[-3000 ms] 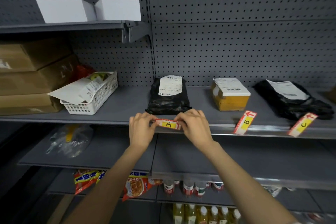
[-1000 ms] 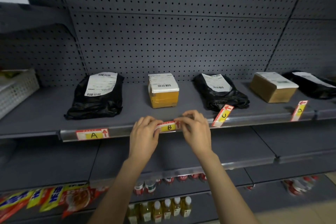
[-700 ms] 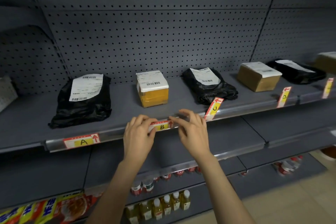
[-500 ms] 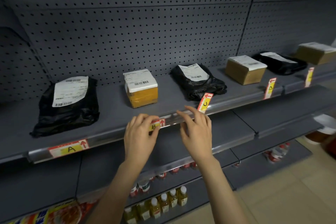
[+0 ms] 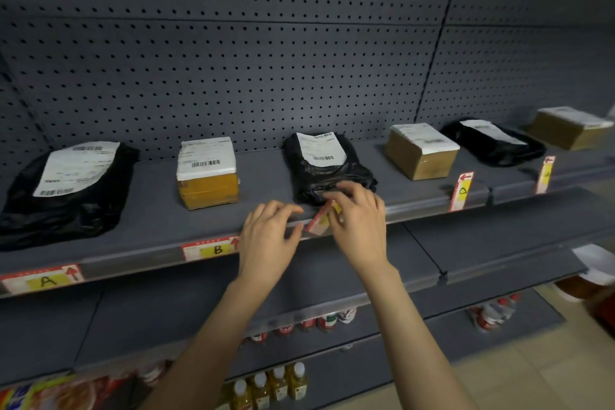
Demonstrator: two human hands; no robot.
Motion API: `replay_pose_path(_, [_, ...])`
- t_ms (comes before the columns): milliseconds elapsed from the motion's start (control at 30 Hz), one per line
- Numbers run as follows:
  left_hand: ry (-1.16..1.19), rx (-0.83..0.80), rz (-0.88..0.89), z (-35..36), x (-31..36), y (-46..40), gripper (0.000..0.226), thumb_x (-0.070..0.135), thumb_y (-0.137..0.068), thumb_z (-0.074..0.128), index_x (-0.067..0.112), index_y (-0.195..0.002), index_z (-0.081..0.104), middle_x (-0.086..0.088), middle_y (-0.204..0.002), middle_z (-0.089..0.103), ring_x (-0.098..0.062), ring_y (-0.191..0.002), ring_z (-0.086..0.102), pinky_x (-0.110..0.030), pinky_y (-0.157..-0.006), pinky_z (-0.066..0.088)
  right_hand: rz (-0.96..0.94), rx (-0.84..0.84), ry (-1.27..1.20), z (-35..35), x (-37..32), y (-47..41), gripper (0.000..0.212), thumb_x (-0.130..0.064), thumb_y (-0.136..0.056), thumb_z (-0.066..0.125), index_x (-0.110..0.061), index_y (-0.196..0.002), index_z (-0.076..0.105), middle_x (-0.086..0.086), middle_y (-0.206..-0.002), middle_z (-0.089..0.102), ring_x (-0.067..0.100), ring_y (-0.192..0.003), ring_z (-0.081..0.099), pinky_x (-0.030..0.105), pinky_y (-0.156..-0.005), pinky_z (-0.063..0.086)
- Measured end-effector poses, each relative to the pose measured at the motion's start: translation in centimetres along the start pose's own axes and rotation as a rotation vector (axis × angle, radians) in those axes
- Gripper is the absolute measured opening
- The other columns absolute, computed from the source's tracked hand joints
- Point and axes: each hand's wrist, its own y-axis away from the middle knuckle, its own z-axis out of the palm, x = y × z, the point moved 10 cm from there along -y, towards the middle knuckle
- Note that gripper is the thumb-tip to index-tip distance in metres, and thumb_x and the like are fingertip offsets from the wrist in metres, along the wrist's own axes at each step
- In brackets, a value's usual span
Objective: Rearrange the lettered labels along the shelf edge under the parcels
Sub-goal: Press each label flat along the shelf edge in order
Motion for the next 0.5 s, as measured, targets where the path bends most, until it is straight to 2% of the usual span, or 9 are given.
replay_pose_path(100, [-0.027,-0.006,-0.033,1.7,1.3,-0.3,0.022,0.024,-0.078,0.069,0.021,-0.099,0.065,0.000,-0.093,0.064,-0.024,-0.091,0.056,-0.037,-0.078,0.045,0.016,-0.033,-0.140,-0.5,3.6,-1.1,0.013,-0.013,-0.080,0.065,-0.021,-0.090,0.070,0.002,-0.096,0.060,0.027,-0.086,0.058,0.037,-0.074,0.046])
replay_pose_path(200, [-0.059,-0.007,-0.070,2.8,1.9,0.0,0.020,0.026,-0.080,0.067,0.022,-0.100,0.065,0.000,-0.093,0.064,-0.023,-0.091,0.056,-0.037,-0.079,0.045,0.013,-0.166,-0.225,0.4,6.1,-1.6,0.012,-0.011,-0.081,0.065,-0.020,-0.088,0.070,0.001,-0.090,0.063,0.026,-0.079,0.062,0.038,-0.068,0.052])
replay_pose_path(367, [-0.122,-0.003,-0.098,3.8,2.7,1.3,0.025,0.023,-0.079,0.068,0.019,-0.104,0.065,-0.003,-0.093,0.065,-0.025,-0.093,0.055,-0.037,-0.079,0.043,-0.061,-0.242,-0.235,1.0,7.5,-1.0,0.017,-0.014,-0.079,0.068,-0.023,-0.092,0.063,-0.003,-0.085,0.071,0.020,-0.079,0.066,0.035,-0.072,0.053])
replay_pose_path(500, [-0.154,-0.019,-0.103,3.8,2.9,1.5,0.030,0.022,-0.080,0.067,0.019,-0.109,0.063,-0.004,-0.097,0.063,-0.024,-0.097,0.053,-0.036,-0.083,0.041,-0.139,-0.224,-0.237,0.7,7.5,-0.7,0.018,-0.013,-0.079,0.067,-0.021,-0.095,0.061,-0.003,-0.083,0.071,0.019,-0.079,0.066,0.035,-0.079,0.050])
